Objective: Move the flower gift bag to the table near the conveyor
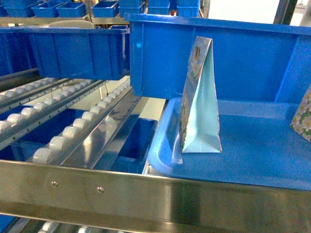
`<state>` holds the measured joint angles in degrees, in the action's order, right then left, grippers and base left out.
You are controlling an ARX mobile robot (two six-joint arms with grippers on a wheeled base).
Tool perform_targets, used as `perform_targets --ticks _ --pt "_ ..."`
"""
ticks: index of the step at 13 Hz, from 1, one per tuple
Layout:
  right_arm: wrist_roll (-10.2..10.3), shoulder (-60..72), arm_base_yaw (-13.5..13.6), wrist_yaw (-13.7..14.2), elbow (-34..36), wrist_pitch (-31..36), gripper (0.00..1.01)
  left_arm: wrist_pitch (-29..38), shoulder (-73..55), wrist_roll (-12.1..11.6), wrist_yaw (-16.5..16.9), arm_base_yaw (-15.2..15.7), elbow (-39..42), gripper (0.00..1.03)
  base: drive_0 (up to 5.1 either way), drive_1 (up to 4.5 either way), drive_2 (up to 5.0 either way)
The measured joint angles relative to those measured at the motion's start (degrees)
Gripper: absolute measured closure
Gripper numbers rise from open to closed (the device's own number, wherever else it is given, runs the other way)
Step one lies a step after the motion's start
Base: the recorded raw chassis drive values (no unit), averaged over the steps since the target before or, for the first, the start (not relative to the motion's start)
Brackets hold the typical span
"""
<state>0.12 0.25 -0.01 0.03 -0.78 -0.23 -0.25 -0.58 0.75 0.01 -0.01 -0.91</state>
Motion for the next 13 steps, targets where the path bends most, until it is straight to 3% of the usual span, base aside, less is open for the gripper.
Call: perform_targets --ticks 9,10,11,12,13 --pt "-0.2 0.3 0.0 -0.4 0.0 0.7 0.03 1.4 -0.7 0.1 -0.2 -0.5 0.0 0.05 0.0 0.00 0.0" --pt "-1.2 7.3 0.7 -0.9 -1.0 8.0 0.03 11.3 -10.7 -0.1 -4.5 -6.0 -1.9 0.05 0.0 0.00 0.0" --pt "-2.2 14.0 2.8 0.3 -2.3 12.4 0.03 16.6 -19.5 -0.2 -5.9 -8.9 -4.9 0.05 0.0 0.00 0.0" --pt "-3.2 23.5 7.4 3.2 -5.1 19.6 0.03 21.7 -30.2 -0.3 -7.4 -10.7 -9.1 0.05 0.0 0.00 0.0" --pt "-3.9 29.9 10.1 4.5 -7.1 23.8 0.03 22.5 -36.3 0.6 -8.0 -12.2 -11.5 0.05 0.0 0.00 0.0"
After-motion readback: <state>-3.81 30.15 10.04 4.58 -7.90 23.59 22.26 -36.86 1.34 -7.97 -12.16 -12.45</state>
